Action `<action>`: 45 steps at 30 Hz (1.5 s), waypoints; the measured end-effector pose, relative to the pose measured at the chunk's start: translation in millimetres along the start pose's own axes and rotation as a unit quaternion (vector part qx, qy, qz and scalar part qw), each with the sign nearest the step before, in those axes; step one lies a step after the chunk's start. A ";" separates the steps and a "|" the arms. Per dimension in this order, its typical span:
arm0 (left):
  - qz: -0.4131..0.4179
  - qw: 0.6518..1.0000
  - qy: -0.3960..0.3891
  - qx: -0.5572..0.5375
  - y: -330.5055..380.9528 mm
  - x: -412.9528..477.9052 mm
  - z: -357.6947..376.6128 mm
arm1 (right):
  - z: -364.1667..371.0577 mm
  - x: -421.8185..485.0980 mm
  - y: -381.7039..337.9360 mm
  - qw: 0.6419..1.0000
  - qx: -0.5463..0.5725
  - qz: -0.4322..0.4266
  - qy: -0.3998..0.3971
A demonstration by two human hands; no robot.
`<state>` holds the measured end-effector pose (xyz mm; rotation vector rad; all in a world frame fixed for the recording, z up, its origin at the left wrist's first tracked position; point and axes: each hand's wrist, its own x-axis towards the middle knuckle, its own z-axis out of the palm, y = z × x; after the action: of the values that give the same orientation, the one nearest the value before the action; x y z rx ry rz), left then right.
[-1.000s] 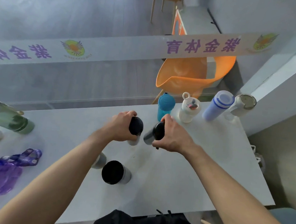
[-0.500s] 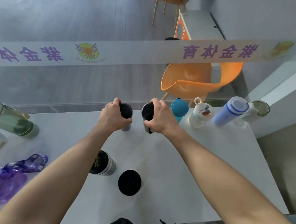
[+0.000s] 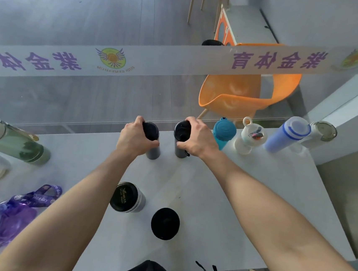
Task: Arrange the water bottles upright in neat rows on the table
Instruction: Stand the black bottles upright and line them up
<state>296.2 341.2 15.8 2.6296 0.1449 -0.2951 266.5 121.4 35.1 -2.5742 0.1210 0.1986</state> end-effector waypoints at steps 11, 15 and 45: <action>0.018 1.000 -0.014 -0.004 8.9 -1.2 5.7 | 3.7 -1.1 -5.4 1.000 -0.013 0.018 -0.003; 0.028 0.999 -0.038 0.000 9.1 -0.7 5.0 | 0.3 -2.9 -8.3 0.999 -0.030 0.027 -0.035; 0.014 0.994 -0.110 0.010 -61.9 -169.4 -32.5 | 3.5 -204.3 -29.6 0.982 -0.012 -0.129 -0.139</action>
<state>128.1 402.6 55.0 2.5940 0.0320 -0.5766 68.6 157.6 81.5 -2.5244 -0.3193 0.4581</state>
